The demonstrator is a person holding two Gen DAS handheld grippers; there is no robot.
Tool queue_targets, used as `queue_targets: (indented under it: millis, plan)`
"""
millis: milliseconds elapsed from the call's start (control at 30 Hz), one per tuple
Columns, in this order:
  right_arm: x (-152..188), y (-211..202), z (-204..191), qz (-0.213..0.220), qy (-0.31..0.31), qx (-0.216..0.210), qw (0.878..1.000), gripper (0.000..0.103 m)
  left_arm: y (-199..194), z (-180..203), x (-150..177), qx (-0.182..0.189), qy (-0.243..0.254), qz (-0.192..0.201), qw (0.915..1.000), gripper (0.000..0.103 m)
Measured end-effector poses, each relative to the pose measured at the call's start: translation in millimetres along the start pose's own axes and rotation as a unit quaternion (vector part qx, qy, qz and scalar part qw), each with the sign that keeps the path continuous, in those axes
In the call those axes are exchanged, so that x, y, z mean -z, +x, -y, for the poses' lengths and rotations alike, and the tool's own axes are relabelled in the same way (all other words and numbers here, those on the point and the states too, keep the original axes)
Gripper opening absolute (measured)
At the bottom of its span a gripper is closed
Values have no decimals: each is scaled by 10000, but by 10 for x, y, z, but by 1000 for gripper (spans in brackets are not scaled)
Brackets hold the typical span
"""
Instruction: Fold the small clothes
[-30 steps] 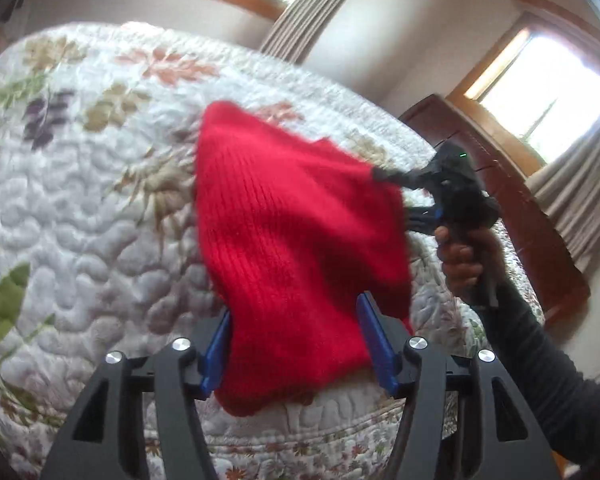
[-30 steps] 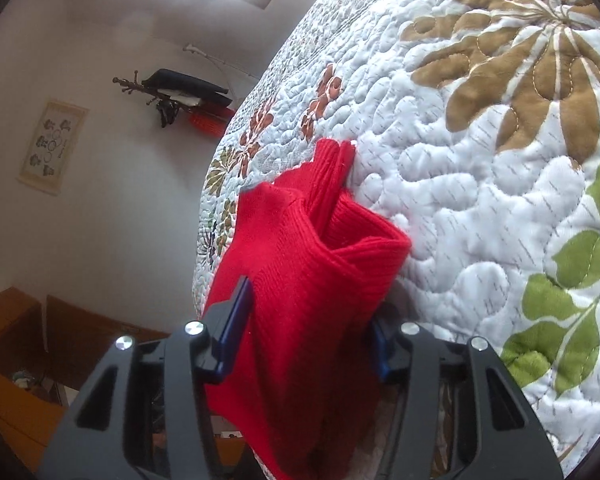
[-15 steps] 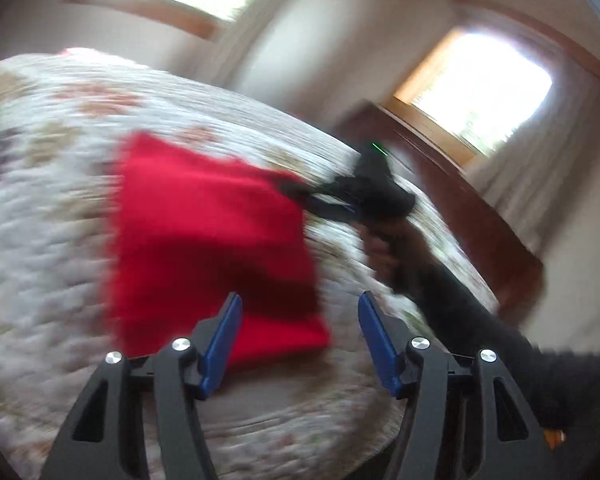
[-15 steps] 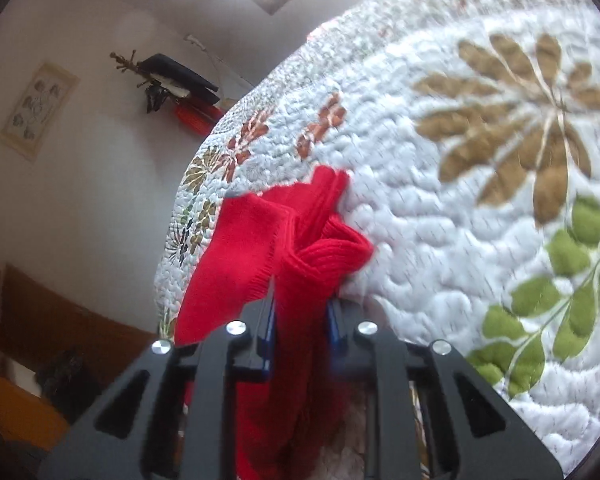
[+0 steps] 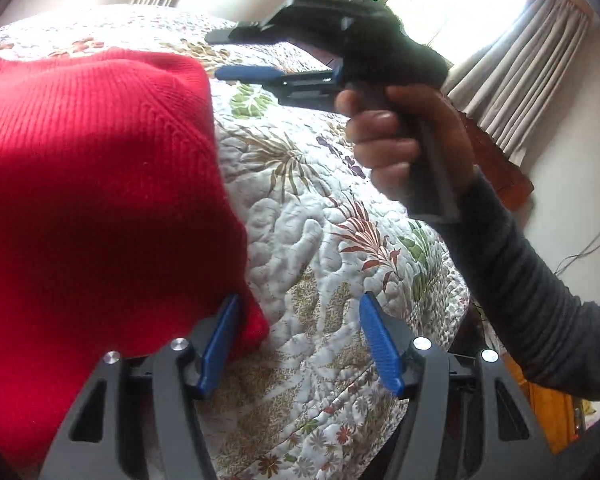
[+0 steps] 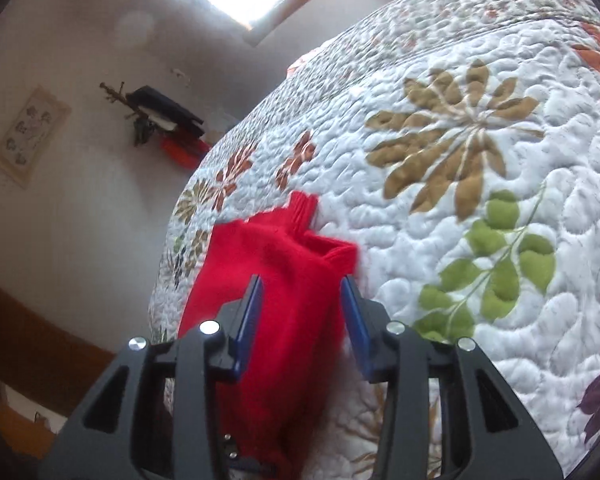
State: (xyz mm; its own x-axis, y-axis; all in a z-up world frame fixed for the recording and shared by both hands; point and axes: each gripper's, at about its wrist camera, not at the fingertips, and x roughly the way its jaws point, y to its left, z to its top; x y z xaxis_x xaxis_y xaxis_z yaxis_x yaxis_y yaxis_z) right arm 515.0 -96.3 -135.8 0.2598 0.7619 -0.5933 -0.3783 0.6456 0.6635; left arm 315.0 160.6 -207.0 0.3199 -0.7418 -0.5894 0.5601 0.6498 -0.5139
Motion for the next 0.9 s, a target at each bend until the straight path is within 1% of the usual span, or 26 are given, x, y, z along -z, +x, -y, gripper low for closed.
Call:
queue_targets:
  millis: [33,67,133,167,200,267,300,367,400,433,467,500,533,567,600,633,667,700,733,767,800,833,867,900]
  plan:
    - [4,80,-8,-140,2,124,9998,40,29,24,-13,-22,14,4,10000,63]
    - [19,141,-35,-229,-39,212,9995,36,50,40,-19,-31,12,12,10000,64]
    - [37,254,-82,-364,-166,278,9988,20,69,58,-26,-61,17,32,10000,64]
    - [44,274,-127,-344,-283,286,9986,8,74,67,-19,-79,34,34,10000,64]
    - [35,262,-157,-223,-358,266,9988,6,81,72,-13,-105,66,42,9999,64]
    - [28,203,-147,30,-306,314,9990,5,134,96,-30,-147,117,19,9998,63]
    - [4,186,-97,104,-198,339,9992,5,143,97,-29,-156,132,16,9998,63]
    - [-12,283,70,-55,11,328,9994,5,160,80,-47,-121,87,23,9999,64]
    - [13,354,81,-135,-51,439,9989,6,167,80,-42,-102,54,30,9999,64]
    - [38,364,70,-117,-134,494,9986,7,156,85,-47,-81,30,35,10000,64]
    - [56,356,32,-58,-230,484,9985,13,138,103,-49,-102,26,41,9999,64]
    - [75,298,3,1,-234,405,9989,26,92,144,-52,-146,32,48,9999,64]
    - [91,239,-30,53,-169,332,9993,36,34,176,-57,-121,27,51,9999,66]
    - [121,126,-66,211,-132,354,9991,47,-78,211,-62,-32,1,119,9999,68]
    - [156,14,-120,383,-198,454,9980,47,-232,236,-62,77,-13,271,9996,70]
    - [221,-104,-233,534,-372,528,9965,47,-398,237,-65,119,-36,457,9989,76]
    - [310,-206,-361,582,-532,420,9960,47,-556,214,-77,72,-96,650,9978,80]
    - [377,-234,-445,536,-605,236,9964,46,-694,171,-93,19,-177,820,9965,81]
    - [493,-215,-548,363,-698,-8,9969,45,-856,90,-118,-5,-315,1023,9943,82]
    - [609,-141,-626,158,-799,-108,9966,43,-985,-25,-144,-2,-475,1179,9919,84]
    - [698,-64,-652,3,-867,-87,9962,41,-1072,-153,-168,-47,-652,1285,9896,84]
    - [802,100,-664,-192,-871,-5,9960,40,-1136,-342,-195,-98,-937,1356,9863,84]
    - [867,220,-603,-335,-776,83,9964,39,-1145,-544,-210,7,-1237,1346,9831,85]
    - [921,315,-507,-398,-663,204,9968,32,-1089,-771,-202,118,-1609,1211,9794,85]
